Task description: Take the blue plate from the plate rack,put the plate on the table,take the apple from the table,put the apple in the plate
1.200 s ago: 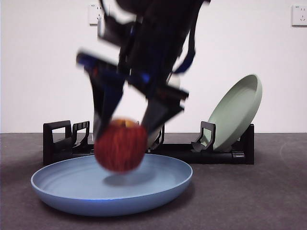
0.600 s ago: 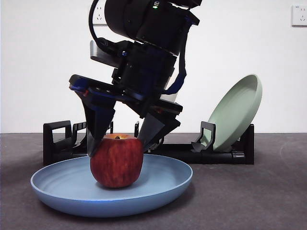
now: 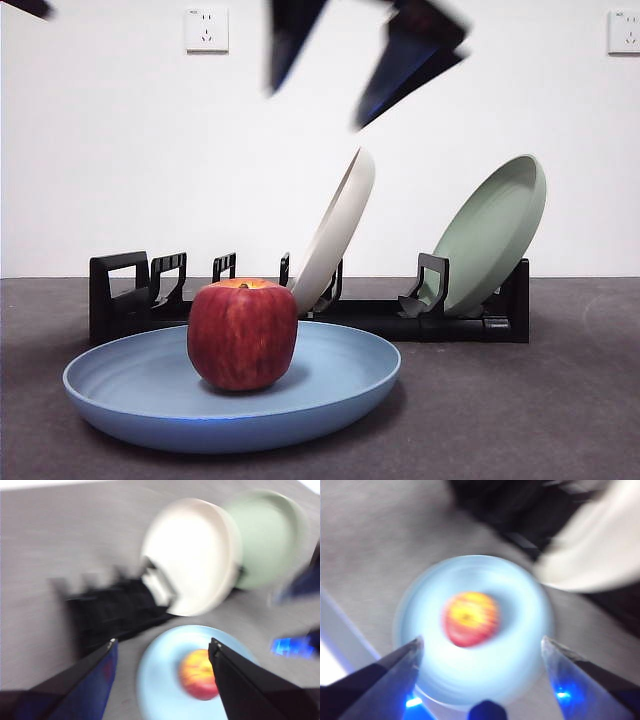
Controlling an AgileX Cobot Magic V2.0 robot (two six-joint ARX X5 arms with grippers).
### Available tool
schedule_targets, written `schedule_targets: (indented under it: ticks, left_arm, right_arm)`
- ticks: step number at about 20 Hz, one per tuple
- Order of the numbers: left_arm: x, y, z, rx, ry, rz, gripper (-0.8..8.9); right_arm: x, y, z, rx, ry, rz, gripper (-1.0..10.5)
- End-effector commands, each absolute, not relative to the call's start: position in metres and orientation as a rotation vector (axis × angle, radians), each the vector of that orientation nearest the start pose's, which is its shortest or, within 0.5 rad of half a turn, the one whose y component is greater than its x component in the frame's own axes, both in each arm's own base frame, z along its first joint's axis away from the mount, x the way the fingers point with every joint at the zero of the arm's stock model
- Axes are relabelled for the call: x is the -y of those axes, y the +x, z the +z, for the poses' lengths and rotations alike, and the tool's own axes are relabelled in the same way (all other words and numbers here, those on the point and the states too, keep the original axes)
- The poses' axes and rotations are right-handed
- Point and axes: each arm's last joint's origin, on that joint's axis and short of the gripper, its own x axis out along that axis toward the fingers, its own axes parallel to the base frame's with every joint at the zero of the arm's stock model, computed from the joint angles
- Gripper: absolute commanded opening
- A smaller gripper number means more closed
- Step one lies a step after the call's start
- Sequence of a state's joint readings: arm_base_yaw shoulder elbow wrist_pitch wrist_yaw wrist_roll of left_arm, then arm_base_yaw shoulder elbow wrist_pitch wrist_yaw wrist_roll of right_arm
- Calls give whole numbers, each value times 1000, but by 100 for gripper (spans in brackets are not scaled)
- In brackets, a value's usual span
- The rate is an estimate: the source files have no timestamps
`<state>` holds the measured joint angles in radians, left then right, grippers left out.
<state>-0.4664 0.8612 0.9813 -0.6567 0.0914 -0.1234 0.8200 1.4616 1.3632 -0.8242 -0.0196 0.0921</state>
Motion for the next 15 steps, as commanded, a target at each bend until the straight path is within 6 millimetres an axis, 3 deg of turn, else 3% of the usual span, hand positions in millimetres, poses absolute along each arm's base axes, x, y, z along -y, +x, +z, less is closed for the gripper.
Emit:
schedule_targets:
  ticks: [1, 2, 3, 8, 12, 15]
  left_arm:
    - [83, 159, 341, -544, 5, -542, 134]
    - [85, 162, 340, -540, 5, -542, 28]
    - [86, 165, 340, -531, 2, -542, -7]
    - [87, 167, 344, -475, 7, -542, -9]
    - [88, 168, 345, -454, 5, -542, -9]
    - [87, 169, 335, -439, 7, -518, -9]
  right_arm:
    - [-193, 197, 343, -854, -310, 663, 141]
    - [-183, 195, 349, -839, -309, 632, 42]
    - [-172, 193, 356, -822, -295, 609, -19]
    - [-138, 184, 370, -710, -210, 550, -16]
    - [-124, 172, 345, -624, -169, 540, -16]
    - [-116, 163, 306, -557, -112, 533, -16]
